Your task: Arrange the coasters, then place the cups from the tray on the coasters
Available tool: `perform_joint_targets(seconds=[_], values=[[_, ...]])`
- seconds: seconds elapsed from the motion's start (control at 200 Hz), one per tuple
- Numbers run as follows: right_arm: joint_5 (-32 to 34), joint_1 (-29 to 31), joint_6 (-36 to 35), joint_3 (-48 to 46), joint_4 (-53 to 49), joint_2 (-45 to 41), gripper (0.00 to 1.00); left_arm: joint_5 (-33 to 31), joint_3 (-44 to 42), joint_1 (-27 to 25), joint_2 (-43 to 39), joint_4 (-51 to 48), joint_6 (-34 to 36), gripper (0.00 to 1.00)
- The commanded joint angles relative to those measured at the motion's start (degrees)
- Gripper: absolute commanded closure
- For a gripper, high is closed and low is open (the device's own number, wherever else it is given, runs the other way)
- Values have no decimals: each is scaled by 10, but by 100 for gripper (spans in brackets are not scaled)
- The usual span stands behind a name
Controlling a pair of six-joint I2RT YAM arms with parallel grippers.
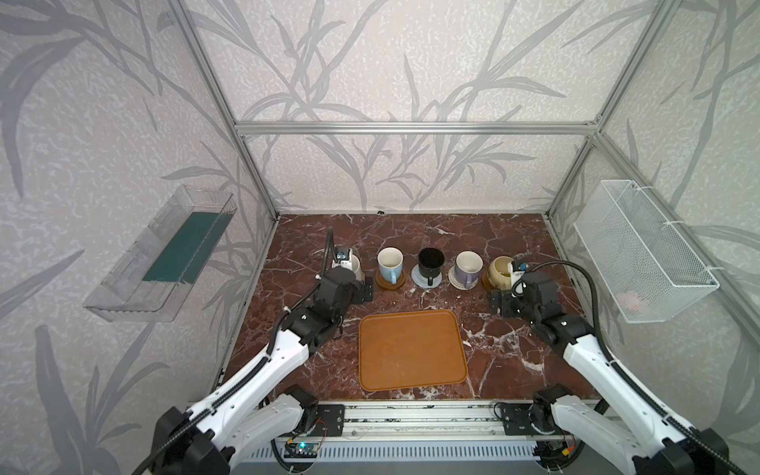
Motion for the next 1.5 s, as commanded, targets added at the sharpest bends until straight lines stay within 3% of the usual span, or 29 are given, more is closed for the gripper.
perform_joint_targets(seconds=[0.0,0.205,0.28,0.405,0.495,1.265,1.365,1.495], values=[[58,-1,-22,-40,112,-19,1,-96,-35,13,-34,75,43,1],[121,-9,-55,-72,181,21,1,-163,-158,21,-44,227,100,1],[116,-22,-58,-91,226,38,1,-182,-192,25,-35,284,130,1],[88,-56,-38,-123,313,65,1,-160,-236,40,-31,366,190,1],[72,-75,-37,-123,348,98,1,-173,-244,60,-22,385,191,1],[62,-88,-91,-130,525,221,1,10,-280,245,122,549,137,1],[61,-93,-84,-126,547,240,1,63,-267,278,162,578,127,1],[58,-102,-84,-109,559,271,1,75,-247,296,221,632,119,1]])
